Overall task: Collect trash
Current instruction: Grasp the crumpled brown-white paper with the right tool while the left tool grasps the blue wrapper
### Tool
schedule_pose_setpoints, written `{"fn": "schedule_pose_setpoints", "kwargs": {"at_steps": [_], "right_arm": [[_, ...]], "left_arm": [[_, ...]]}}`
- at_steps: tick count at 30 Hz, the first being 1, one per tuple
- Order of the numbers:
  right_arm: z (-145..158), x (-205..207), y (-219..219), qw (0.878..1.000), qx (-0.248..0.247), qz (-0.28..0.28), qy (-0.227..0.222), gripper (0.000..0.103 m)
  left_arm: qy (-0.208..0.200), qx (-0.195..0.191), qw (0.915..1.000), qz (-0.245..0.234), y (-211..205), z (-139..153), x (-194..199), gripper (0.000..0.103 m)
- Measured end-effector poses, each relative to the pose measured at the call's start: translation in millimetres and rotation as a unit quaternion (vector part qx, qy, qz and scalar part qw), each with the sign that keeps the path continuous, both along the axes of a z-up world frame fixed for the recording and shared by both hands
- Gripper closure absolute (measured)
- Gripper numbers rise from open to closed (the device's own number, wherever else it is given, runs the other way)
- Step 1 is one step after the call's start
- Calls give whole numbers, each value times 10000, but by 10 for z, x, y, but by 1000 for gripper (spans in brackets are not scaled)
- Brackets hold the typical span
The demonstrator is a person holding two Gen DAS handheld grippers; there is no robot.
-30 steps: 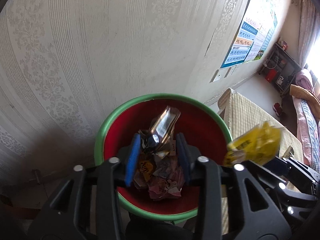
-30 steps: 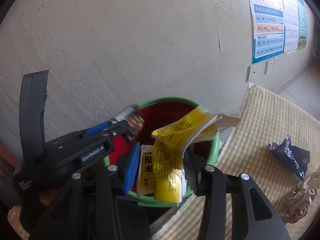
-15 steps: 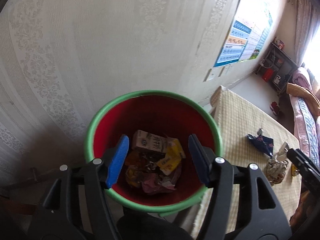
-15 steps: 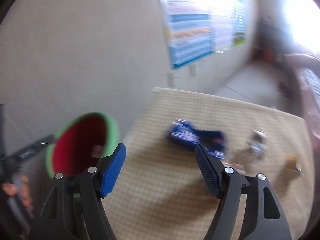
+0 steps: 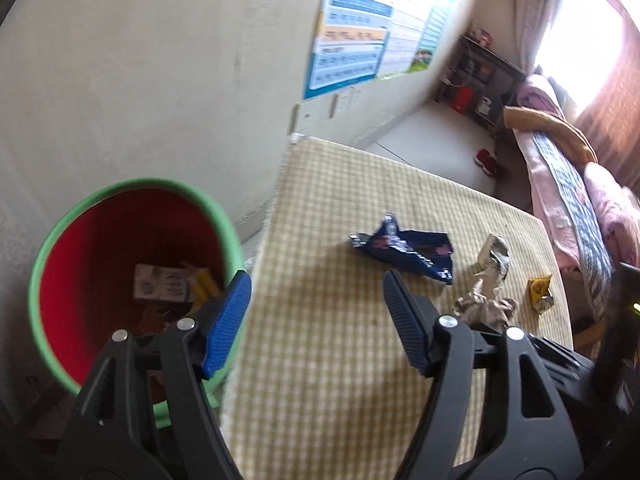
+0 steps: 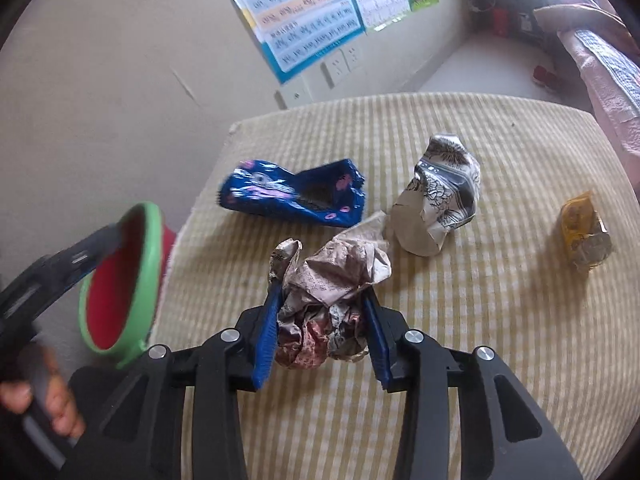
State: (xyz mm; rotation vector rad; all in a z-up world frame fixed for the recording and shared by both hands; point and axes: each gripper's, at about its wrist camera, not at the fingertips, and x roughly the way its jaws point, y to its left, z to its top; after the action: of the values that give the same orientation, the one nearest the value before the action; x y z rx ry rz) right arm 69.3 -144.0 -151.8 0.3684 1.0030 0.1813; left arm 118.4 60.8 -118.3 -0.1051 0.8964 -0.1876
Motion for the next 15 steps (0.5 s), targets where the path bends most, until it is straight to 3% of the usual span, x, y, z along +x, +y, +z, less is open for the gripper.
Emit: {"fn": "schedule_pose_setpoints", "kwargs": {"at_steps": [5, 9, 11, 13, 14, 15], "right_arm": [[147, -458, -173, 9997, 70, -18, -223, 65], [187, -642, -335, 9995, 89, -175, -252, 64], [182, -679, -422, 9993, 150, -258, -247, 64], [187, -721, -480, 9990, 189, -308, -256, 64], [182, -729, -503, 9989, 215, -331, -259, 64], [176, -733, -523, 9987, 247, -352, -259, 64]], "left_arm": [[198, 4, 9992, -339, -375, -228, 381, 34], [798, -40, 9960, -391, -589, -565, 717, 36], [1132, 0, 9928, -398, -680, -751, 807, 60], [1112, 167, 9928, -409, -750, -780, 789, 74], [1158, 163, 9919, -497, -780, -788, 773, 92], [1227, 140, 9908, -558, -801, -795, 756, 98]]}}
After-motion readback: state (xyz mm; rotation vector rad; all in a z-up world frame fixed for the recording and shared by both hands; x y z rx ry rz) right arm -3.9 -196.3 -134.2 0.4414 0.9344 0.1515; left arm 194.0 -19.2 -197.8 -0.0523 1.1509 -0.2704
